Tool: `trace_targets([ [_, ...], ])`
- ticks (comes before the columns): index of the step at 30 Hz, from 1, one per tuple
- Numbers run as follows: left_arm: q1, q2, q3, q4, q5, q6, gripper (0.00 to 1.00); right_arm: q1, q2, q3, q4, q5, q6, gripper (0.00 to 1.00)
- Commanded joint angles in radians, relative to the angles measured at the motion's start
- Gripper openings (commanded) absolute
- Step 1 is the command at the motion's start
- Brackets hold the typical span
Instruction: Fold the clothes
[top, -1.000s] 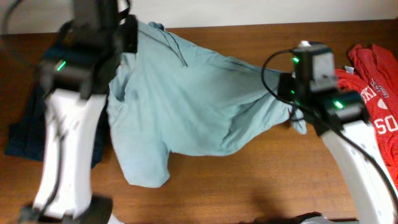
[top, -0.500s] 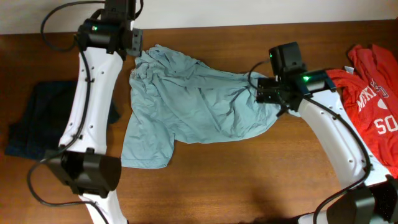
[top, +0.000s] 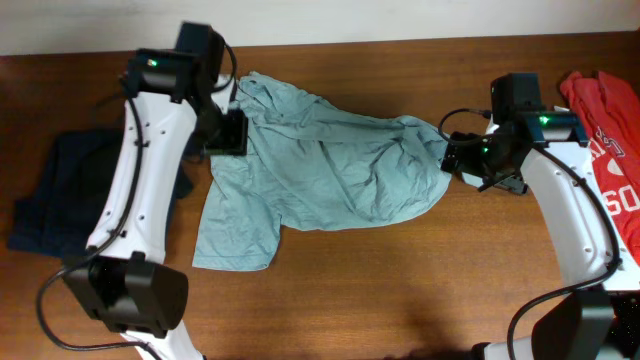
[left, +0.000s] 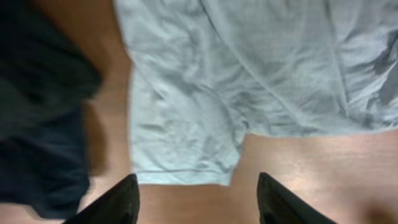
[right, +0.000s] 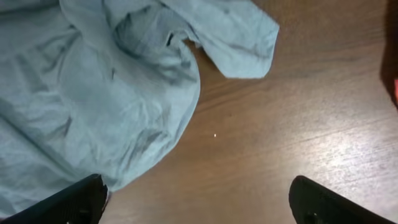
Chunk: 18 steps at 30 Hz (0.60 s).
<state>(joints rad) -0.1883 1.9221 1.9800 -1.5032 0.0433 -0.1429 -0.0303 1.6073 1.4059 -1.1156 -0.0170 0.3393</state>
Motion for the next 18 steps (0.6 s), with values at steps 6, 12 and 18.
trace_targets([
  [6,-0.041,-0.004,-0.514,0.261,0.156,-0.074,0.56,-0.005,0.004,-0.005,-0.011,-0.013,0.002,0.99],
  [12,-0.152,-0.004,-0.715,0.44,0.134,-0.106,0.57,-0.005,0.004,-0.005,-0.007,0.006,0.002,0.99],
  [18,-0.184,-0.004,-0.812,0.555,0.06,-0.166,0.56,-0.005,0.004,-0.005,-0.008,0.006,0.002,0.99],
])
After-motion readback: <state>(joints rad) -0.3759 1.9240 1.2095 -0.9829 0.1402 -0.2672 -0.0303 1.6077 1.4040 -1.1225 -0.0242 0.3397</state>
